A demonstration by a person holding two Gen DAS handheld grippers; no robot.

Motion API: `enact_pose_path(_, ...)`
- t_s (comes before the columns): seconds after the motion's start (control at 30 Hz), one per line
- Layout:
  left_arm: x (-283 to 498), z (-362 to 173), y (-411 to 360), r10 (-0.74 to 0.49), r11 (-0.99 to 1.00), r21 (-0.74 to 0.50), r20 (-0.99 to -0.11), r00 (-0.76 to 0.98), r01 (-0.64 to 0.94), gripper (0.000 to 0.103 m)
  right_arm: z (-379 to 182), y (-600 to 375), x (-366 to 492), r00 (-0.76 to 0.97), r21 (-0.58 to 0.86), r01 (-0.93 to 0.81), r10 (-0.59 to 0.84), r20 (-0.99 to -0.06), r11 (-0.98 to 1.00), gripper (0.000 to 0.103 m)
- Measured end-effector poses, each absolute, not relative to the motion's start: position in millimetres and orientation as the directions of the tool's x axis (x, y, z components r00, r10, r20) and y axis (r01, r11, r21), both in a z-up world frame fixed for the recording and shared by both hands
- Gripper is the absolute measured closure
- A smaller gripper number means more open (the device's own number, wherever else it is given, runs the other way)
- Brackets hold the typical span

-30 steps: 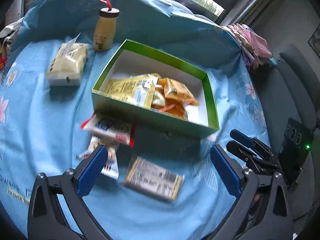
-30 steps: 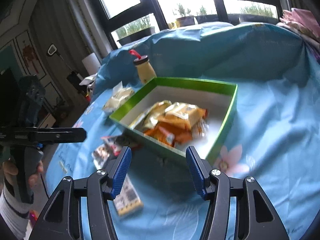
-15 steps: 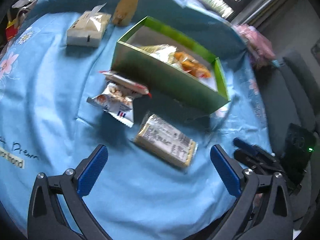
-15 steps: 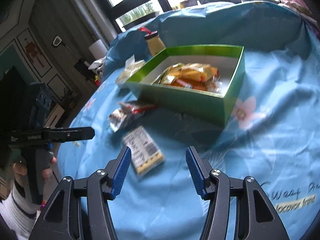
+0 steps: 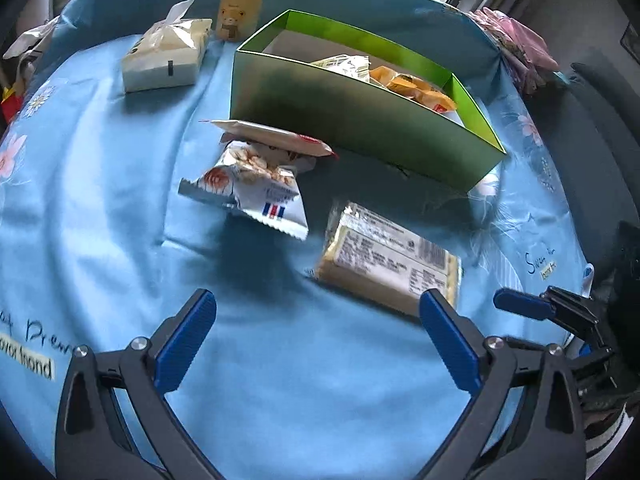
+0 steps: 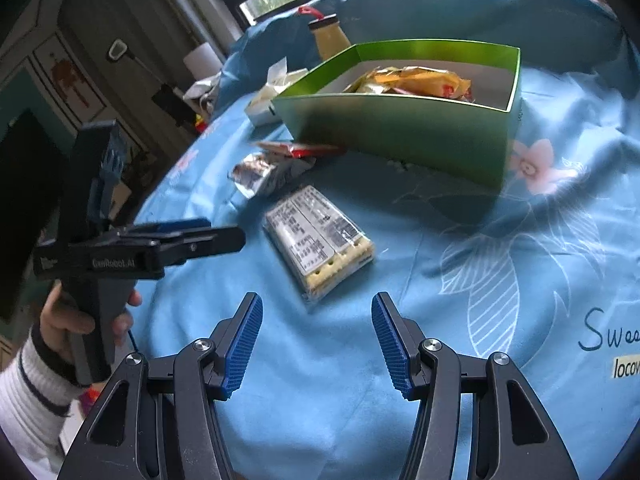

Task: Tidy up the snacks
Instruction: 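Move the left gripper to the clear cracker packet and grasp it, then lift the cracker packet with the left gripper and carry it over the green box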

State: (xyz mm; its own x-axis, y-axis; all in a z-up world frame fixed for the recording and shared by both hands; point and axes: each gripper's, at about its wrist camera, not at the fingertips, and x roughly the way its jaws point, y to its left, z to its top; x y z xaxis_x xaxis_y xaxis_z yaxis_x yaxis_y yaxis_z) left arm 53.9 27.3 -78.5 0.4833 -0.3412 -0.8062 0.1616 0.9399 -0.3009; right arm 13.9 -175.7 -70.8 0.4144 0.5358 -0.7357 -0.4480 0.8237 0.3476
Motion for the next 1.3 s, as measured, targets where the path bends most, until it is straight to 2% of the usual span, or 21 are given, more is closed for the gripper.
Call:
enact_pose_path(0.1,63.4,-87.4,28.7,-0.359,0.933,-0.321,-0.802,0.478,0.164,0.008,-74.4,-171.1,14.3,0.419,0.332,-0.447,0.522,-0.743,0.831,0.046)
enact_pose_path(0.4,73.8,-93.2,15.0,-0.377,0.925,-0.295,-0.791,0.482,0.239,0.012,-88.3,-157.1,21.3,0.412,0.296,-0.453,0.492,-0.767,0.841,0.046)
enact_pose_path(0.57,80.7,-96.3,14.6,-0.432,0.901,-0.351,-0.773,0.464,0.253,0.016,-90.2,-151.2,25.9,0.427,0.282,-0.46,0.488,-0.762,0.842,0.046)
enact_pose_path(0.63,80.5,-95.9,14.8,-0.45,0.893,-0.367,-0.766,0.459,0.262,0.028,-90.3,-149.4,27.8,0.435,0.271,-0.461,0.481,-0.761,0.845,0.046)
enact_pose_path(0.67,80.3,-95.9,15.2,-0.467,0.884,-0.385,-0.76,0.453,0.266,0.041,-90.3,-149.2,28.9,0.438,0.265,-0.462,0.478,-0.762,0.846,0.05)
enact_pose_path(0.7,79.9,-96.5,15.8,-0.48,0.877,-0.399,-0.756,0.445,0.268,0.048,-90.9,-148.7,29.8,0.442,0.256,-0.465,0.472,-0.763,0.848,0.051)
enact_pose_path(0.73,79.3,-97.2,15.8,-0.482,0.876,-0.4,-0.758,0.439,0.269,0.05,-91.3,-148.9,30.8,0.443,0.251,-0.465,0.469,-0.764,0.849,0.054)
enact_pose_path(1.0,65.7,-96.1,10.6,-0.485,0.873,-0.387,-0.763,0.428,0.299,0.052,-91.4,-153.5,32.2,0.461,0.21,-0.478,0.447,-0.767,0.853,0.071)
enact_pose_path(1.13,58.3,-93.2,5.0,-0.475,0.878,-0.377,-0.764,0.436,0.297,0.054,-89.7,-153.4,29.4,0.458,0.211,-0.496,0.461,-0.761,0.842,0.076)
enact_pose_path(1.3,49.3,-94.9,4.7,-0.473,0.88,-0.385,-0.763,0.44,0.278,0.054,-90.5,-154.7,22.4,0.446,0.228,-0.514,0.485,-0.753,0.827,0.076)
